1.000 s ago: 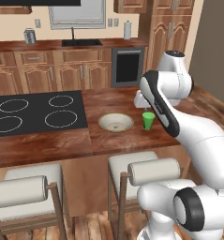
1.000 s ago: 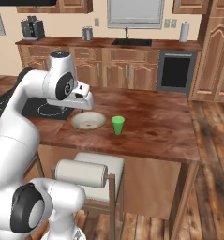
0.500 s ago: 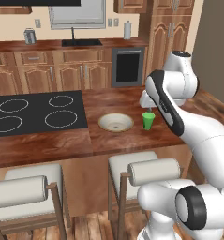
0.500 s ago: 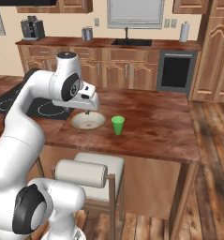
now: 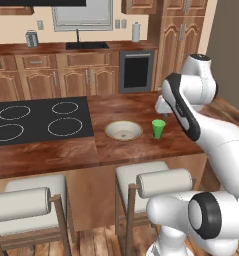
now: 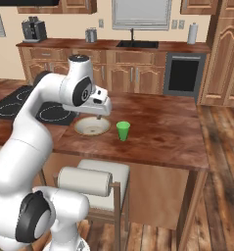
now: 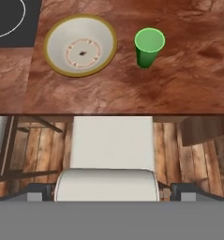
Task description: Place the cup inside the bowl on the dining table and move the bowl to any counter.
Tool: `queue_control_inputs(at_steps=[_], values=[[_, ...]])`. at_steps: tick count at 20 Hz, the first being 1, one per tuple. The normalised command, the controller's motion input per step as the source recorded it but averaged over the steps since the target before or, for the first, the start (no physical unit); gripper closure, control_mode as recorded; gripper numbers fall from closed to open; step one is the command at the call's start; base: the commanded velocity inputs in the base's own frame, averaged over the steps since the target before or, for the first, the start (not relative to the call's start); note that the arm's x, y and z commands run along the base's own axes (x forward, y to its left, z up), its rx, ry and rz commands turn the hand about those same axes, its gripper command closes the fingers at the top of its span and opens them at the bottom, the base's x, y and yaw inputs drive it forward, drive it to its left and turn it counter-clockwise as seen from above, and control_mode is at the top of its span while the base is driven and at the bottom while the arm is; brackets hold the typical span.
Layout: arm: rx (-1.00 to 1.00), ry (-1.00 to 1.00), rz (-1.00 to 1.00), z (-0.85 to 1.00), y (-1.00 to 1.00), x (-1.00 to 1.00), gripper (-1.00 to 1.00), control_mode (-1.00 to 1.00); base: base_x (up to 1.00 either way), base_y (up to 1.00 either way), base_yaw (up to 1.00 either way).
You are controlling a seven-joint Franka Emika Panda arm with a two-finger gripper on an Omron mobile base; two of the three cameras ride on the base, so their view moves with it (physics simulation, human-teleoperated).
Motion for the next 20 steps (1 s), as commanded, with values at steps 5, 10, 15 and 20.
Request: queue_control_inputs(at_steps=[5, 10, 15, 20], values=[[0.00, 0.00, 0.00, 0.00, -0.25, 0.11, -1.00, -1.00, 0.00, 0.00, 0.00], [0.00, 0.00, 0.00, 0.00, -0.27, 0.14, -1.00, -1.00, 0.00, 0.00, 0.00], [0.00, 0.00, 0.00, 0.00, -0.24, 0.14, -1.00, -1.00, 0.00, 0.00, 0.00], [0.00, 0.00, 0.00, 0.00, -0.18, 0.17, -1.00, -1.00, 0.00, 0.00, 0.00]])
